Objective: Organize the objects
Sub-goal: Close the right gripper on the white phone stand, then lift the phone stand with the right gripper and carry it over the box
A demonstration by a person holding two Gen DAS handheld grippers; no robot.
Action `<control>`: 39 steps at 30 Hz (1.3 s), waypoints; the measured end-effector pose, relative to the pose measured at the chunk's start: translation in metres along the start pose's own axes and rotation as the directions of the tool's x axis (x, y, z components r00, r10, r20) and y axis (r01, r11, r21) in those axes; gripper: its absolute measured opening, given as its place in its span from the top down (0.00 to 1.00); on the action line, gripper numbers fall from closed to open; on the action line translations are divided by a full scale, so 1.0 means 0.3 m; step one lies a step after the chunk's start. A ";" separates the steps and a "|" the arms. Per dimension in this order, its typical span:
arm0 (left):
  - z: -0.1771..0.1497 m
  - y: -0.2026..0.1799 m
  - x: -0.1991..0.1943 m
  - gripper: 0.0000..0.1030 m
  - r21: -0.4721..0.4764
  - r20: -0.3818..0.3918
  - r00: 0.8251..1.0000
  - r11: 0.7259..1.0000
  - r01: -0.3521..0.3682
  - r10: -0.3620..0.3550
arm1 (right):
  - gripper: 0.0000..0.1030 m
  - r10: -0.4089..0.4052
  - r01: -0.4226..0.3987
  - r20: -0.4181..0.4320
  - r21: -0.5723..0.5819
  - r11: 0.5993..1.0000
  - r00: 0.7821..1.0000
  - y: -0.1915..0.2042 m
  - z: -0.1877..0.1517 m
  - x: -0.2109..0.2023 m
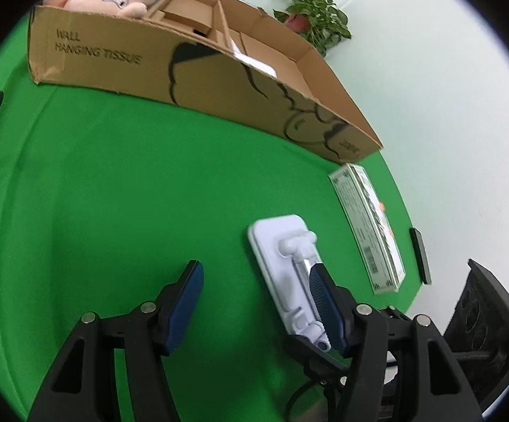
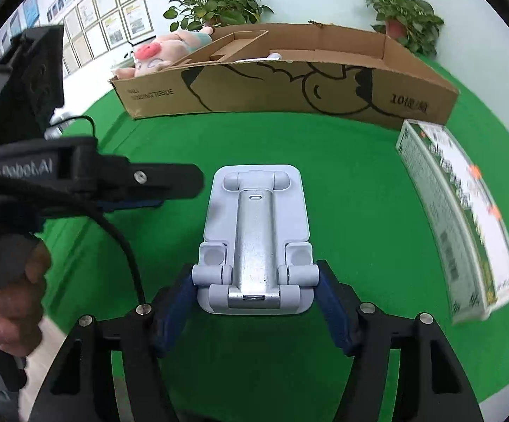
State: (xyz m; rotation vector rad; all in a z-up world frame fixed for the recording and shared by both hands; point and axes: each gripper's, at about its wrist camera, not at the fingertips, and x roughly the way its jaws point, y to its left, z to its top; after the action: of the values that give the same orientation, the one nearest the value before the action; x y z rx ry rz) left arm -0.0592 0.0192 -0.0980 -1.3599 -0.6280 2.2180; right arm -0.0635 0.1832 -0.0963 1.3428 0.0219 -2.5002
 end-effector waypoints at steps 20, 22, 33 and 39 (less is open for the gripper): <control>0.001 -0.107 -0.016 0.71 0.046 -0.014 0.993 0.992 0.120 -0.119 | 0.38 0.237 -0.243 0.057 0.130 0.961 0.970 -0.040 -0.028 -0.061; 0.017 -0.131 -0.032 0.72 0.076 -0.009 0.992 0.989 0.127 -0.127 | 0.38 0.226 -0.234 0.072 0.113 0.966 0.971 -0.028 -0.011 -0.075; 0.121 -0.206 -0.116 0.73 0.161 0.057 0.988 0.978 0.134 -0.145 | 0.39 0.146 -0.156 0.159 0.054 0.986 0.976 0.034 0.096 -0.165; 0.193 -0.266 -0.198 0.73 0.226 0.099 0.981 0.964 0.138 -0.164 | 0.39 0.115 -0.124 0.210 0.030 0.992 0.971 0.056 0.175 -0.234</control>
State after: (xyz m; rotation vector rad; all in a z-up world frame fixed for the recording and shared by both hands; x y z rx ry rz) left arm -0.0759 0.0388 0.0142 -1.0434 -0.4929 2.1817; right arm -0.0653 0.1772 -0.0074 1.0575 -0.1541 -2.5363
